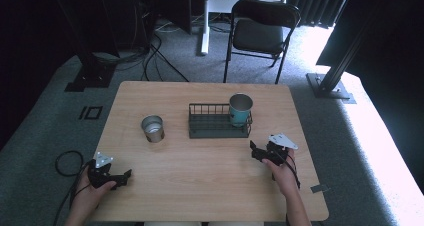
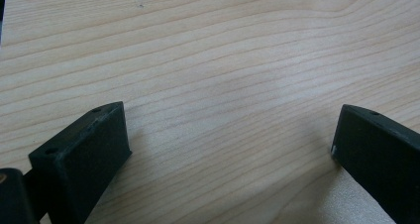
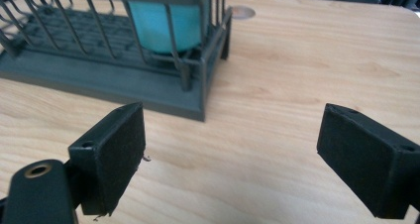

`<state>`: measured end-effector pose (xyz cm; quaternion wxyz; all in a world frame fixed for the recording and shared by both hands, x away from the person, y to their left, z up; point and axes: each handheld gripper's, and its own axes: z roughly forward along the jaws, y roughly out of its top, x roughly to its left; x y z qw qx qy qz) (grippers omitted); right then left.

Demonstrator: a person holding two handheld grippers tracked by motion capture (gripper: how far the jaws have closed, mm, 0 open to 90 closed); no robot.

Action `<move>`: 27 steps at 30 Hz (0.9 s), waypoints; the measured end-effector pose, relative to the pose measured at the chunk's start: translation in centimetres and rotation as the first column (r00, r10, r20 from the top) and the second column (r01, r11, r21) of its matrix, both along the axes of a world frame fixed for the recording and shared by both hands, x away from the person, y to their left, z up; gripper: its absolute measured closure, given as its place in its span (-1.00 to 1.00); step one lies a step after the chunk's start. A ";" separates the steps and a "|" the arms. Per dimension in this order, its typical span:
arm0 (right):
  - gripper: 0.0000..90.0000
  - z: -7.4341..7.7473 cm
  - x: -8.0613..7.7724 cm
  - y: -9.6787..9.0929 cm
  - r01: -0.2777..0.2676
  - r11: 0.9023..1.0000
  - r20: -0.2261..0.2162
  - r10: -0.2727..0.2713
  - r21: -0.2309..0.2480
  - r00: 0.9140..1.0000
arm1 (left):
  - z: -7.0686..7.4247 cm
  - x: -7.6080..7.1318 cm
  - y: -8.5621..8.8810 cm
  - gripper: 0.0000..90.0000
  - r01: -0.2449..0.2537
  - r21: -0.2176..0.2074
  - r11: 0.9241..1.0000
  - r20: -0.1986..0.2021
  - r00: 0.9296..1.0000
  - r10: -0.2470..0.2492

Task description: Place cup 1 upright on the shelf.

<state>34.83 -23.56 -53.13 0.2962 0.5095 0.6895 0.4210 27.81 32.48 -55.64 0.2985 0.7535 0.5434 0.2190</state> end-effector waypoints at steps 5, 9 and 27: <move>-0.75 -0.5 -0.5 -0.8 0.008 1.000 -0.021 -0.008 -0.016 1.000 | 0.0 0.0 0.0 -0.96 0.000 0.000 1.000 0.000 1.000 0.000; -0.75 -0.8 -0.9 -1.4 0.014 1.000 -0.034 -0.015 -0.017 0.999 | 0.0 0.0 0.0 -0.96 0.000 0.000 1.000 0.000 1.000 0.000; -0.75 -2.1 -3.0 -3.9 0.061 0.997 -0.099 -0.065 -0.036 0.993 | 0.0 0.0 0.0 -0.96 0.000 0.000 1.000 0.000 1.000 0.000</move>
